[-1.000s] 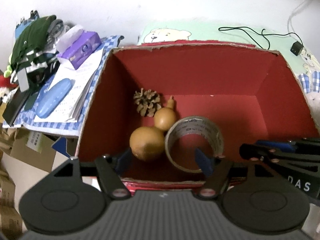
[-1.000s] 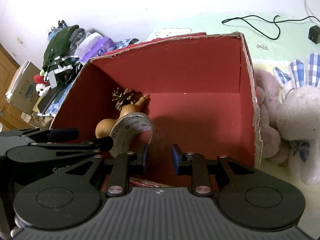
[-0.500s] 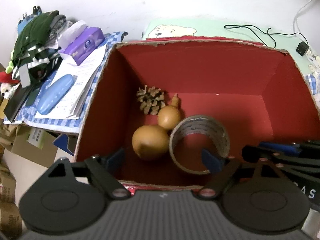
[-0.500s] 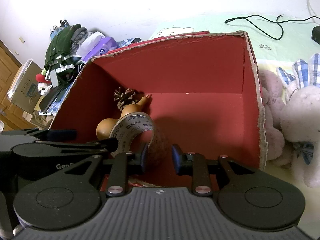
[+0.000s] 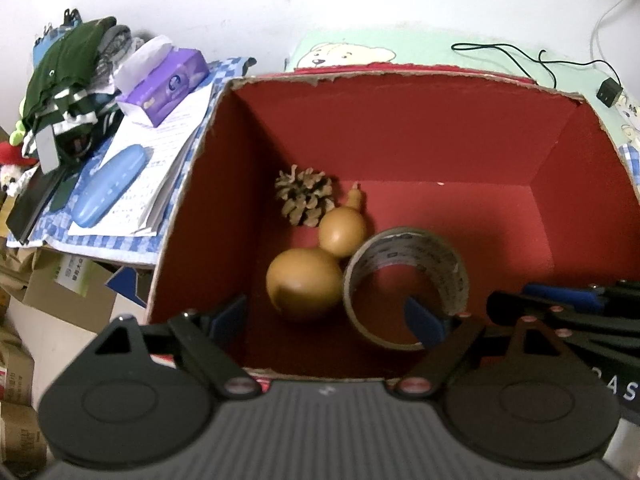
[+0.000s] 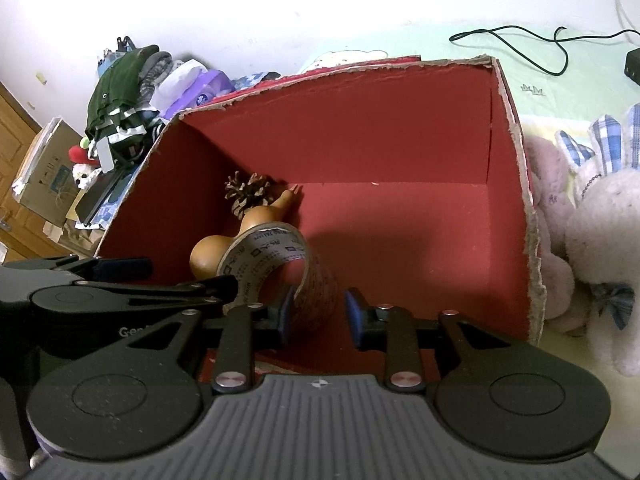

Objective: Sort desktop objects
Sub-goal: 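Withdraw the right gripper up out of the red box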

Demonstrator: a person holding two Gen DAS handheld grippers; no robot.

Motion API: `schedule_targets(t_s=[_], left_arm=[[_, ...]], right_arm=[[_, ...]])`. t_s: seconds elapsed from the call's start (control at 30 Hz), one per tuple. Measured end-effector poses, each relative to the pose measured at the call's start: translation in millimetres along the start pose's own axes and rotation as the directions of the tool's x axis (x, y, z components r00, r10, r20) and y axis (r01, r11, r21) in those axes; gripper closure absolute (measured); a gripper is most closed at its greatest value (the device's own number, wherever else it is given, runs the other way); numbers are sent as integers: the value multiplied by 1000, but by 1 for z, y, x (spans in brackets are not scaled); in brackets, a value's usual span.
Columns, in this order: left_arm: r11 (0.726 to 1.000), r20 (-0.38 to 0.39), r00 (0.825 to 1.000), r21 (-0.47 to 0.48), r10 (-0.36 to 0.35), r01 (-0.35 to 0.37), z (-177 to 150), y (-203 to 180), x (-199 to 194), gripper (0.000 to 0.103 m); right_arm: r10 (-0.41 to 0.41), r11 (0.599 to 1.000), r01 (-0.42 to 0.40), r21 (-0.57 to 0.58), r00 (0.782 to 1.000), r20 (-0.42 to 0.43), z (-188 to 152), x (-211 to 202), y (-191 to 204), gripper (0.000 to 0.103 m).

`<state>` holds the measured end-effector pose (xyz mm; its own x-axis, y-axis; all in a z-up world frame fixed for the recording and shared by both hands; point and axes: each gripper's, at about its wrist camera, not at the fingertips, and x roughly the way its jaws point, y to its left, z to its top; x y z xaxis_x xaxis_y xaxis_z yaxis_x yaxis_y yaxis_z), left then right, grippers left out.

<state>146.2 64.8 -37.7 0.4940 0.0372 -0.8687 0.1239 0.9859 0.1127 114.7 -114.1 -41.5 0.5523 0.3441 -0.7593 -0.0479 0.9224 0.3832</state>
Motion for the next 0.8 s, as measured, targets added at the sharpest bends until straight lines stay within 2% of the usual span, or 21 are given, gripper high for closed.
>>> schedule_targets(t_s=[0.37,0.6,0.8], left_arm=[[1000,5,1000,-5,-6,6,0,3,0,14],[999,57,998,-12,30,-29,2,5,-16,11],[999,85,996,-43,13,-10,1,11,-31,4]], right_arm=[[-6,1000,6,-1,1000,-4,2,2,1,71],[-8,1000,8,5,1000,-9,3,4,1,71],[-28,999,28,-19,999,30,2,-4,3,71]])
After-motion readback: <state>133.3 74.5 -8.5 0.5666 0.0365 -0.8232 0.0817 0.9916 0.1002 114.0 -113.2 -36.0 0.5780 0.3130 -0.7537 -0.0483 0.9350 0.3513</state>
